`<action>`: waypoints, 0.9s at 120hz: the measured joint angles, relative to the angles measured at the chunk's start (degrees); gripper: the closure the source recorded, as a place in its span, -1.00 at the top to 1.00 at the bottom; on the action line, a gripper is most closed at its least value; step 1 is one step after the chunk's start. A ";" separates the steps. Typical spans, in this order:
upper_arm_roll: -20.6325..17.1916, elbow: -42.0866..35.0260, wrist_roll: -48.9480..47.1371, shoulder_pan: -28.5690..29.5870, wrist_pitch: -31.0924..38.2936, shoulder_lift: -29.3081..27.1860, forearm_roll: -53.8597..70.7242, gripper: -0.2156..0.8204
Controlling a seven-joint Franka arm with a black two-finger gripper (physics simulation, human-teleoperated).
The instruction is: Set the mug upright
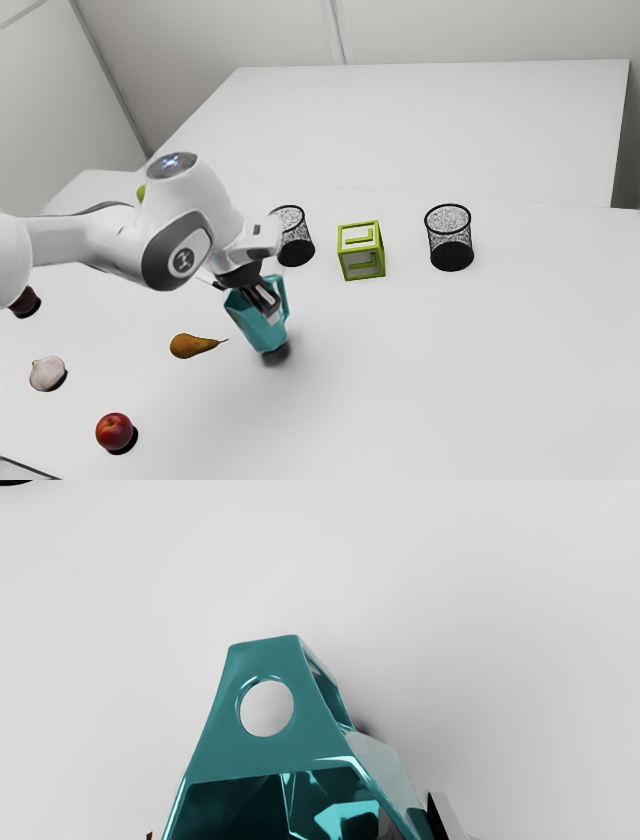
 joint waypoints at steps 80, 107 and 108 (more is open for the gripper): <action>-2.85 -5.29 -24.72 0.00 5.23 -0.60 -0.75 0.05; -4.80 -1.83 -28.18 0.02 3.67 -2.15 -0.31 0.40; -4.95 -1.30 -28.28 0.02 3.37 -2.32 -0.18 0.41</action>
